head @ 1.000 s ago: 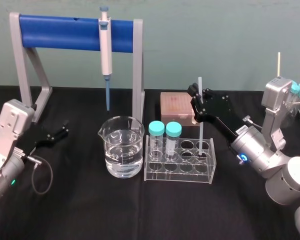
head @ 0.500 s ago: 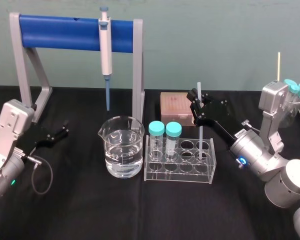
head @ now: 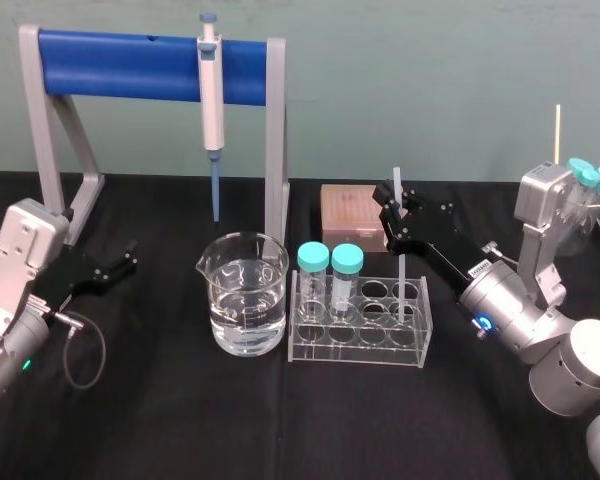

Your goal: Pick up the stirring rod with one hand, then place it down.

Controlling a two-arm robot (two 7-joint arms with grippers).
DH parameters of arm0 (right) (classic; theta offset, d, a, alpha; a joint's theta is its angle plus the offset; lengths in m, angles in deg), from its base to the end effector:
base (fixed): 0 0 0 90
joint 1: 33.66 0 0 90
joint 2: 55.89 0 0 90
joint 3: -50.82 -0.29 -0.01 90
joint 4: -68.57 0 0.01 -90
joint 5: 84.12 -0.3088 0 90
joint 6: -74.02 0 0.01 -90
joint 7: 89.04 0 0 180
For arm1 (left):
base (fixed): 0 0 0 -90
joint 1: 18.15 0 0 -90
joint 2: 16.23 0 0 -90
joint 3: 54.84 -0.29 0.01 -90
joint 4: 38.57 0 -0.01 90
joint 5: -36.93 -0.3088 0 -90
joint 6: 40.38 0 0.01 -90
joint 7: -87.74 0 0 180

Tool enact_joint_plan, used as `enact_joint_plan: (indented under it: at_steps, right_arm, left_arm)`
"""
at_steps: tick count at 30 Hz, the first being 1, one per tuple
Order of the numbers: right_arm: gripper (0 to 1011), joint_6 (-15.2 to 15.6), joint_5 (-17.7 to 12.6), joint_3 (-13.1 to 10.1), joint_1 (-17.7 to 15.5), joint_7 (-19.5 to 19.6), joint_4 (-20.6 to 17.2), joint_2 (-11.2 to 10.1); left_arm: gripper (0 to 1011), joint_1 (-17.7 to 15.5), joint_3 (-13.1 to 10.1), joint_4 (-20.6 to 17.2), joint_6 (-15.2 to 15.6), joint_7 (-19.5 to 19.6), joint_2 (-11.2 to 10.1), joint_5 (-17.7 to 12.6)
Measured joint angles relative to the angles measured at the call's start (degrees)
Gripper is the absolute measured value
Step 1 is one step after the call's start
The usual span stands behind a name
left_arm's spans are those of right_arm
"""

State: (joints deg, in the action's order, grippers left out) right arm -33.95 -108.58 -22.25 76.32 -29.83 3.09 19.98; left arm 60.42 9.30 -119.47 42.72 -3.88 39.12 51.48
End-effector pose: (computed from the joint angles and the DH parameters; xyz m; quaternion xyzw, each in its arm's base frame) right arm 0.4162 -0.0221 -0.3131 0.0878 -0.0438 -0.4320 0.8965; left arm 0.3581 0.0827 -0.3023 0.1416 -0.1324 0.5800 0.7913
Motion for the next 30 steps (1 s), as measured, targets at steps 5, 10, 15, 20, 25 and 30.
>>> enact_joint_plan:
  at_steps: [5, 10, 15, 20, 25, 30]
  right_arm:
    - [66, 0.12, 0.19, 0.04, -0.09, 0.14, 0.0, -0.03]
    - [66, 0.24, 0.39, 0.06, -0.22, 0.21, -0.11, -0.08]
    - [66, 0.42, 0.72, 0.06, -0.44, 0.62, -0.46, -0.21]
    - [66, 0.43, 0.92, 0.06, -0.48, 0.83, -0.54, -0.23]
    - [66, 0.43, 0.88, 0.06, -0.48, 0.79, -0.54, -0.23]
    - [103, 0.43, 0.83, 0.03, -0.47, 0.79, -0.54, -0.23]
  left_arm:
    - [1000, 0.0, -0.01, 0.0, 0.0, 0.0, 0.0, 0.0]
    - [1000, 0.0, 0.0, 0.0, 0.0, 0.0, 0.0, 0.0]
    - [1000, 0.0, -0.01, 0.0, 0.0, 0.0, 0.0, 0.0]
    - [1000, 0.0, 0.0, 0.0, 0.0, 0.0, 0.0, 0.0]
    - [1000, 0.0, 0.0, 0.0, 0.0, 0.0, 0.0, 0.0]
    - [1000, 0.0, 0.0, 0.0, 0.0, 0.0, 0.0, 0.0]
